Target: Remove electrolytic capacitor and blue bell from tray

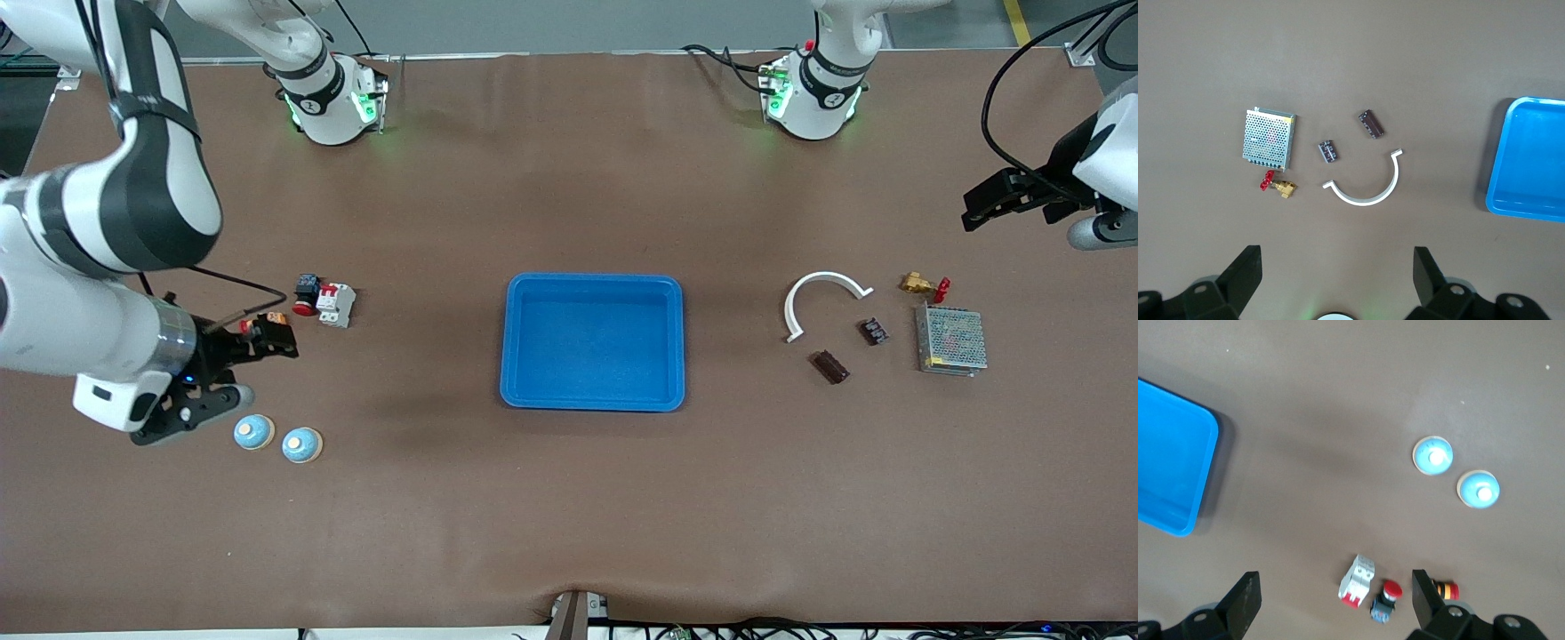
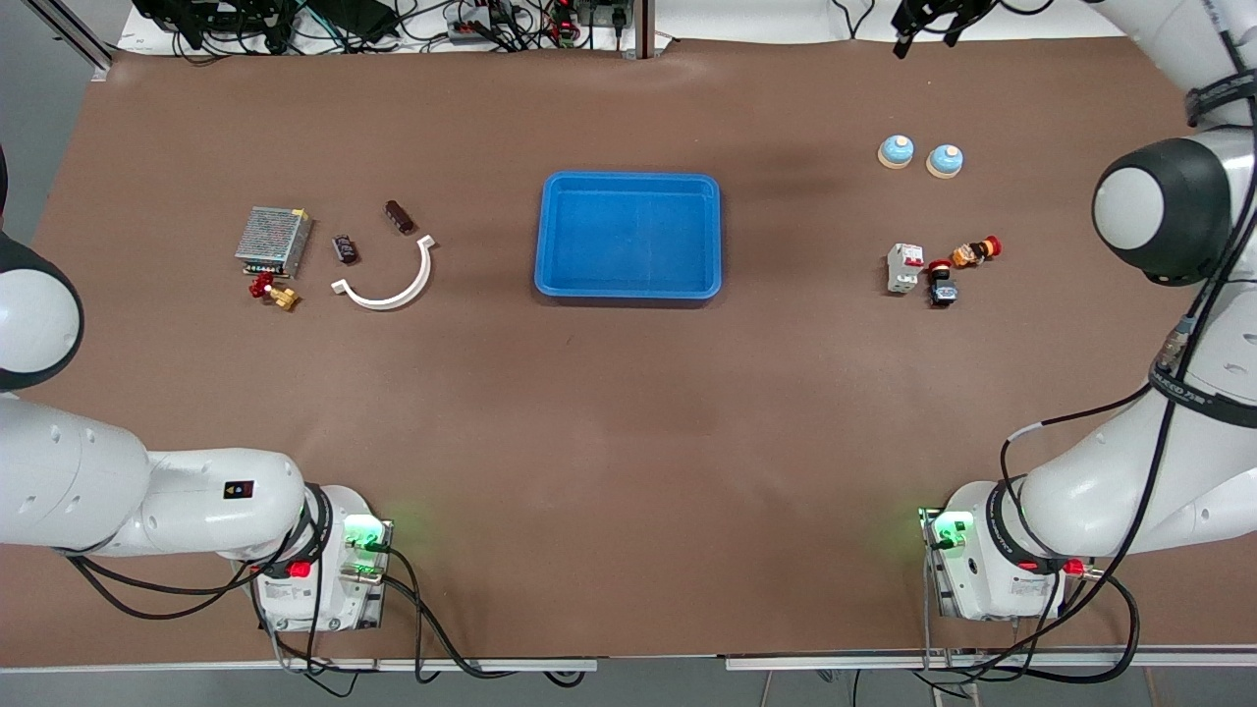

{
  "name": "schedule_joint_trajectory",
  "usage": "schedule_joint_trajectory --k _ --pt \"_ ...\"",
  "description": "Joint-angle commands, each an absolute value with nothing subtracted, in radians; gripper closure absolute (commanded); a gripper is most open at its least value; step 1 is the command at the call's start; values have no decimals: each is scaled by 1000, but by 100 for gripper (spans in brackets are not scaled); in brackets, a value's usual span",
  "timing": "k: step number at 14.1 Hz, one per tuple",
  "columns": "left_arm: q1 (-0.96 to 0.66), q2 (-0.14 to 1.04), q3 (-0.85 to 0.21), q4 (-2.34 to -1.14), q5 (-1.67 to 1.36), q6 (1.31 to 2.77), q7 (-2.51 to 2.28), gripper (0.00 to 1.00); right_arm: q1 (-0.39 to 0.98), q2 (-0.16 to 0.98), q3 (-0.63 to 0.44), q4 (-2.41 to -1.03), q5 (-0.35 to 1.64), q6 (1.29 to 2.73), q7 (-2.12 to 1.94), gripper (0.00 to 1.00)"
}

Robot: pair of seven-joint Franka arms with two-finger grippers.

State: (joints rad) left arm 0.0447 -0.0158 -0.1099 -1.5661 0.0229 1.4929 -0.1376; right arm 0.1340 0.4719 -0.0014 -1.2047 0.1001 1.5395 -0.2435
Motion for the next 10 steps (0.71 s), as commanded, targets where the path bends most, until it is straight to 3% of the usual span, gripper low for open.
schedule_joint_trajectory --k 1,5,10 --pt "49 -35 -112 -1572 5 1482 -123 0 123 379 -5 -1250 92 1473 -194 0" --pt "48 -40 -113 -1571 6 1476 -135 0 132 278 -2 -1264 57 1372 -54 0" --pt "48 -40 -121 -1571 5 1476 -137 0 121 135 -5 -1397 46 1374 -49 0"
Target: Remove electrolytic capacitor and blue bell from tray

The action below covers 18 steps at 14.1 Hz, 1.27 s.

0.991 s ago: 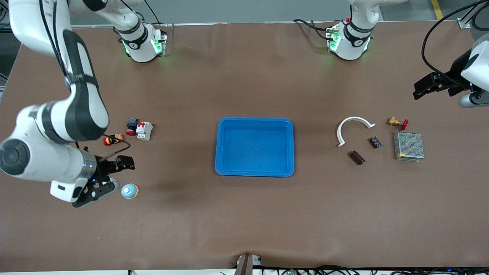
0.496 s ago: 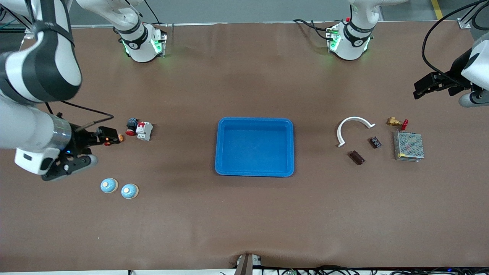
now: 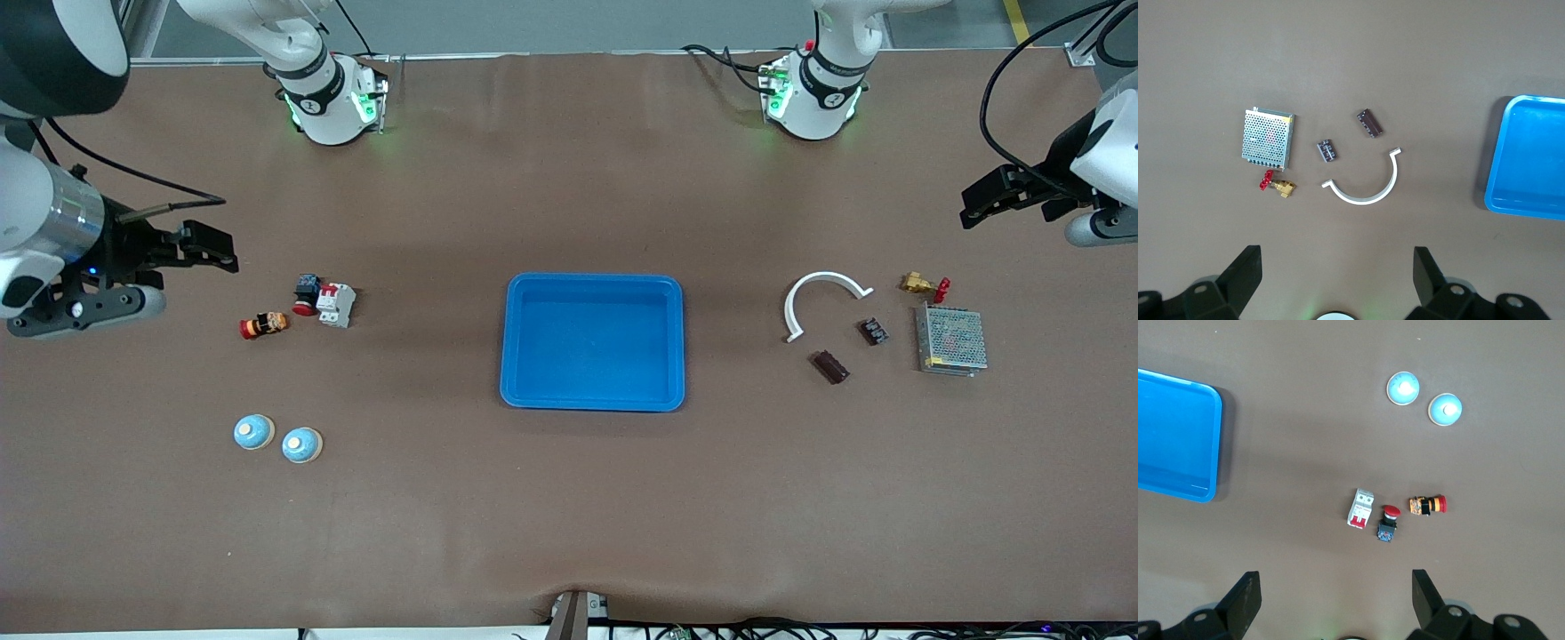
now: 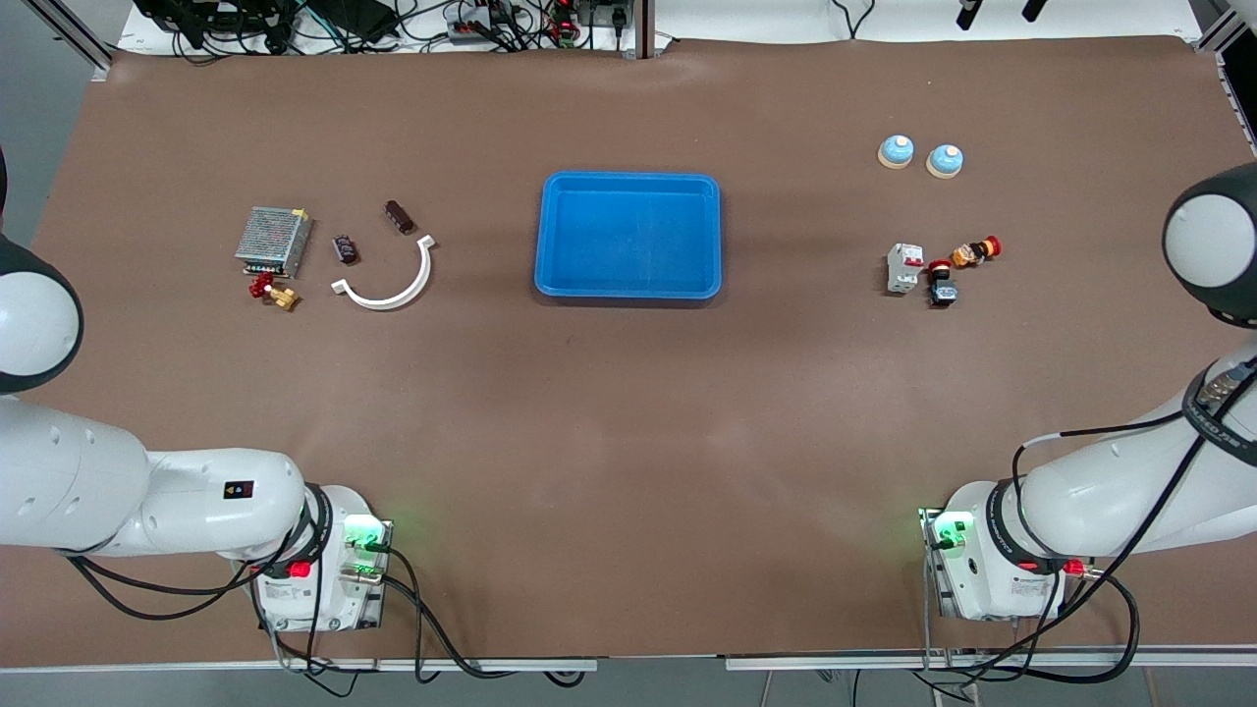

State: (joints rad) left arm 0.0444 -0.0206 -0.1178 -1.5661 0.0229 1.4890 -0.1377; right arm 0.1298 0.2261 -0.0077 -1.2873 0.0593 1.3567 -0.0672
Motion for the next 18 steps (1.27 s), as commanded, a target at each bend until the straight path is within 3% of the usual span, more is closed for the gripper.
schedule_joint_trajectory --k 1,5,10,18 --pt "48 -40 -121 -1571 5 1476 -138 0 108 103 -5 -1432 46 1381 -49 0" --pt "48 -40 -121 -1569 5 1473 -130 0 45 17 -5 -1502 46 1379 -52 0" --pt "46 -29 -121 -1539 3 1473 -126 0 -52 -156 -5 -1715 46 1482 -64 0" --pt "44 -35 -123 -1532 0 1448 -120 0 -87 -147 -5 -1684 37 1460 -61 0"
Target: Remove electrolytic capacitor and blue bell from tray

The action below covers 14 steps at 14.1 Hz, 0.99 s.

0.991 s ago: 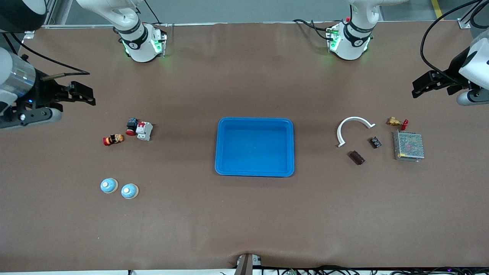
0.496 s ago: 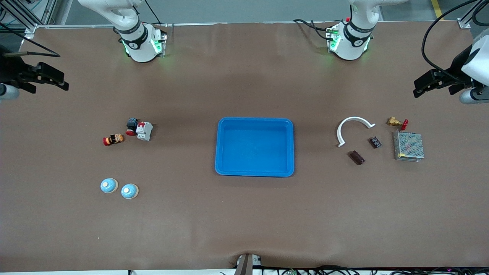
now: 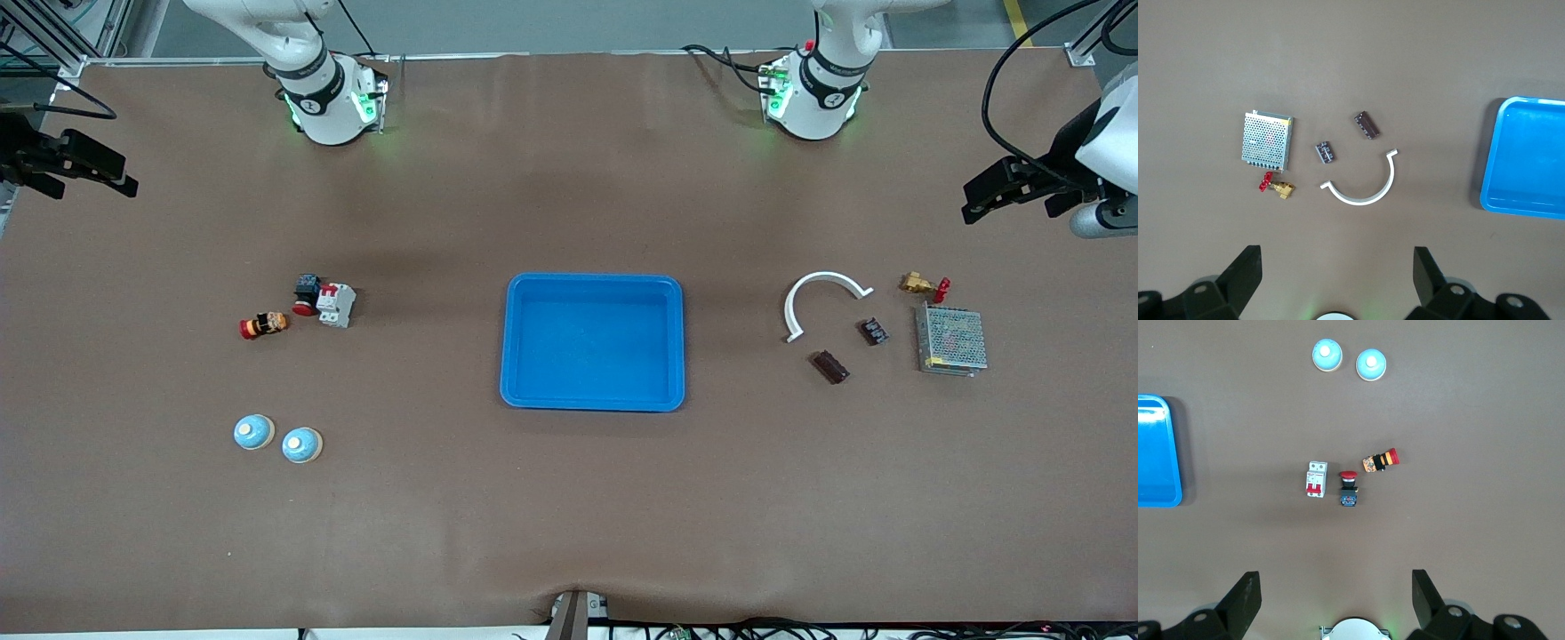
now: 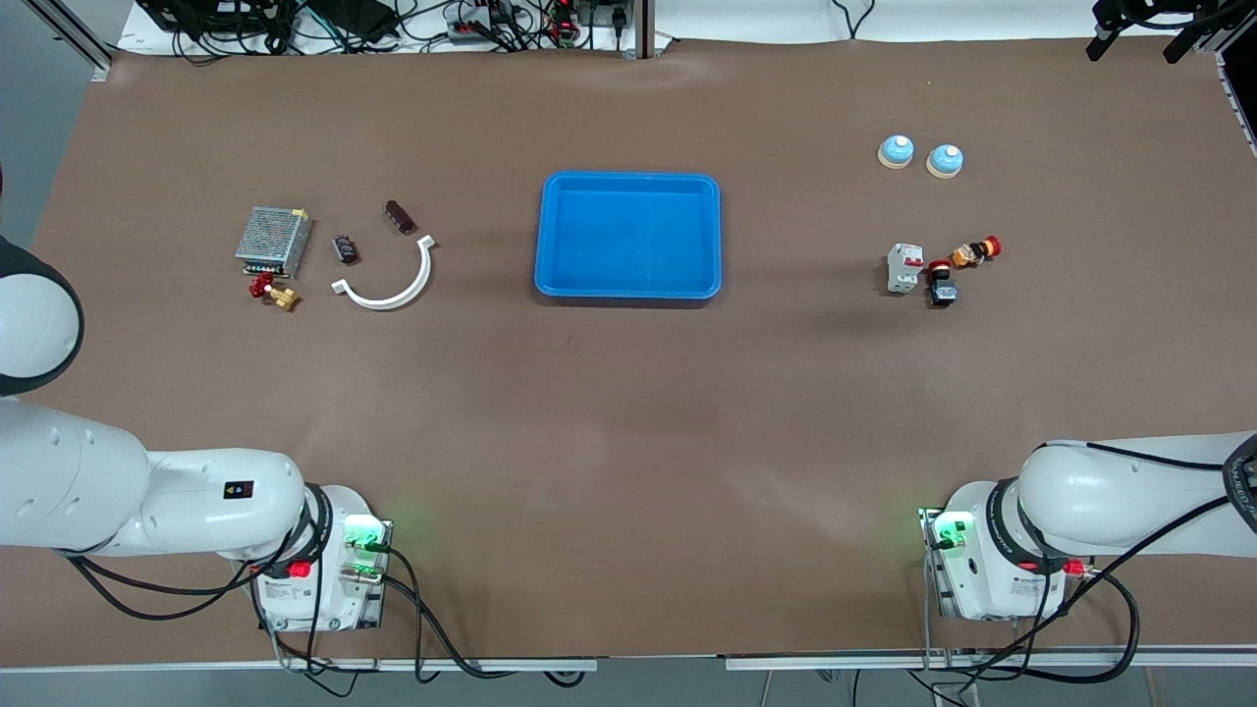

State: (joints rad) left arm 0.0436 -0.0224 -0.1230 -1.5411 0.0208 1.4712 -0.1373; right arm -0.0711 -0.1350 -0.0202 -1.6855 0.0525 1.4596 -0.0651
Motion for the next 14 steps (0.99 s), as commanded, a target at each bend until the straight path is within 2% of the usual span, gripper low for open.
schedule_joint_trajectory --k 1,14 --pt "46 -35 -123 -1532 0 1448 -120 0 -87 -147 -3 -1683 26 1457 -60 0" --pt "43 -31 -124 -1509 2 1445 -126 0 -87 -146 -3 -1654 37 1457 -51 0"
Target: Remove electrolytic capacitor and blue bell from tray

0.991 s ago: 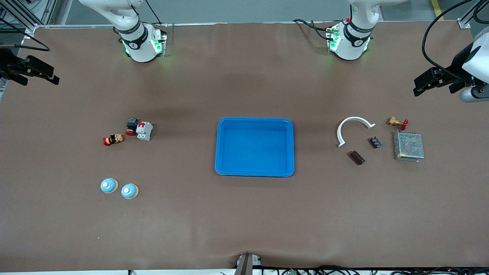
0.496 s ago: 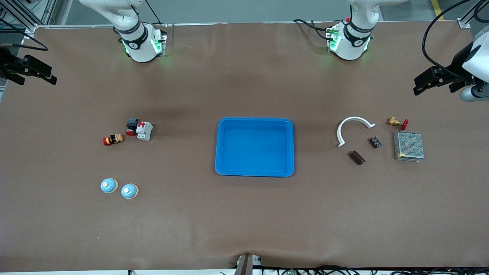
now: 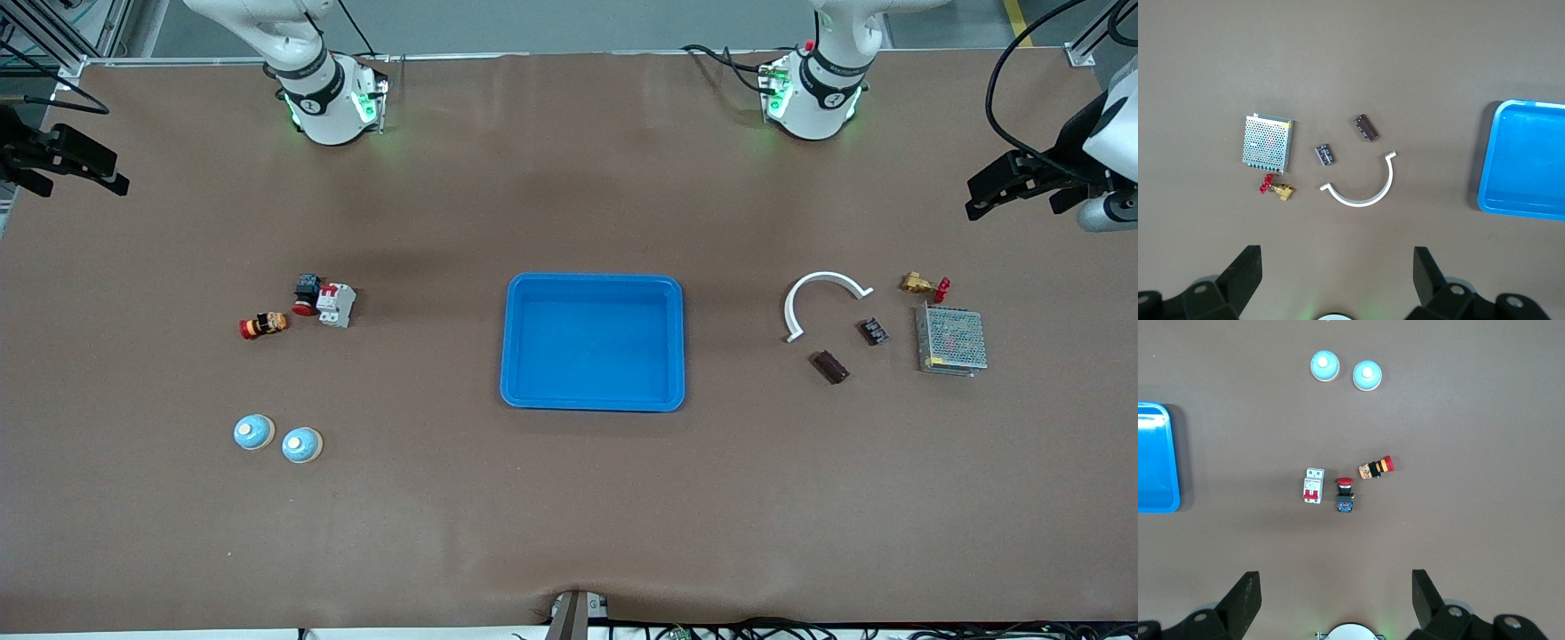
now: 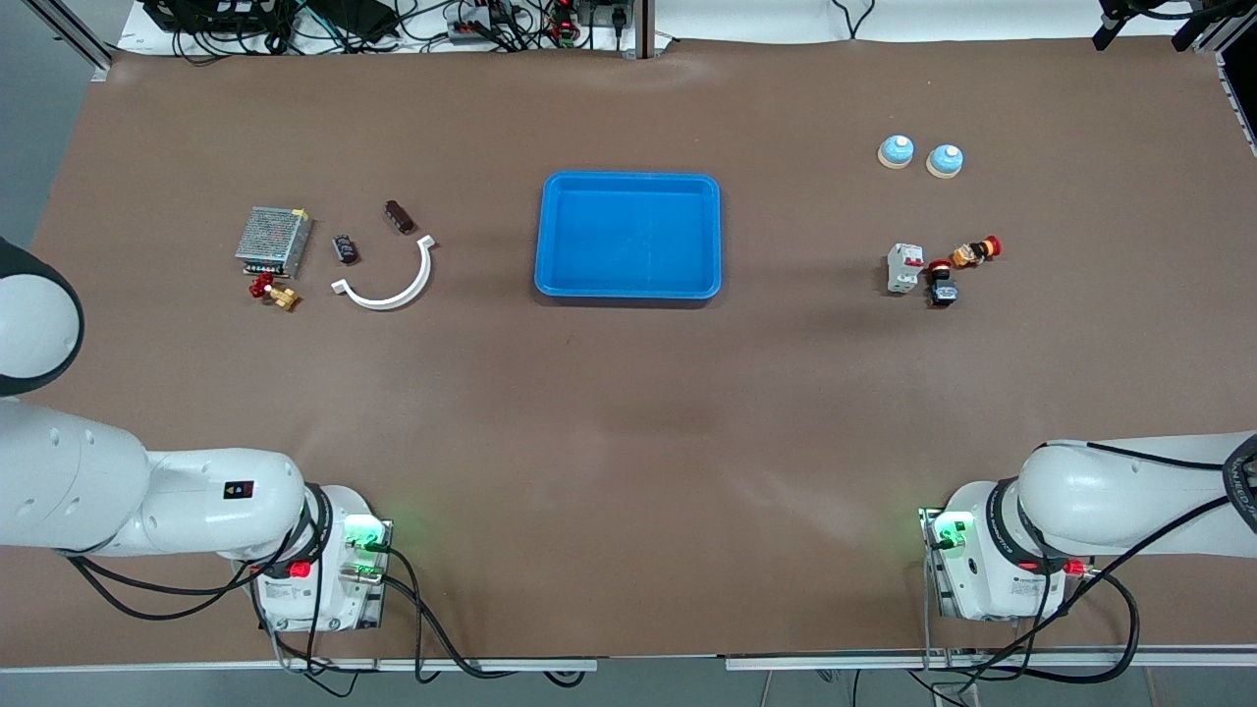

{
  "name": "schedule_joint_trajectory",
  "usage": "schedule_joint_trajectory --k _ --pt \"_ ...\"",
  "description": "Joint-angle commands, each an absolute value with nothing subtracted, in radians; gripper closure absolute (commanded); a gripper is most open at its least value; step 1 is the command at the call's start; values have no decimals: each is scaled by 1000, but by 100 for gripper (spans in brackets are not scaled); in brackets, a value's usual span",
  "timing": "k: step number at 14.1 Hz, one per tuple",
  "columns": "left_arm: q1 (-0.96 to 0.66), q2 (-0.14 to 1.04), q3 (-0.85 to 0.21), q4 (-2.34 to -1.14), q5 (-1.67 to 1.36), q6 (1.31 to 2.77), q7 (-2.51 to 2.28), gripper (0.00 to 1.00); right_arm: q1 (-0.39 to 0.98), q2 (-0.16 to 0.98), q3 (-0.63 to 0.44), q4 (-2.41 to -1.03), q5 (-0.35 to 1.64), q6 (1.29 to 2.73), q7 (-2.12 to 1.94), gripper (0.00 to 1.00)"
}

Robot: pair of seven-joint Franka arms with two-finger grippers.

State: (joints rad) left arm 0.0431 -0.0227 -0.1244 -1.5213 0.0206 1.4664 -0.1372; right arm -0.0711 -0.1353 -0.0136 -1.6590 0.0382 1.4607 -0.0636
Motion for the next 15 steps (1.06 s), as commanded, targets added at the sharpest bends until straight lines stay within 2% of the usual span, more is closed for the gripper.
schedule_joint_trajectory --k 1,15 --pt "43 -31 -124 -1509 2 1443 -126 0 -89 -146 -3 -1652 37 1457 -51 0" --pt "43 -29 -149 -1509 6 1440 -132 0 -86 -138 -3 -1651 40 1462 -54 0"
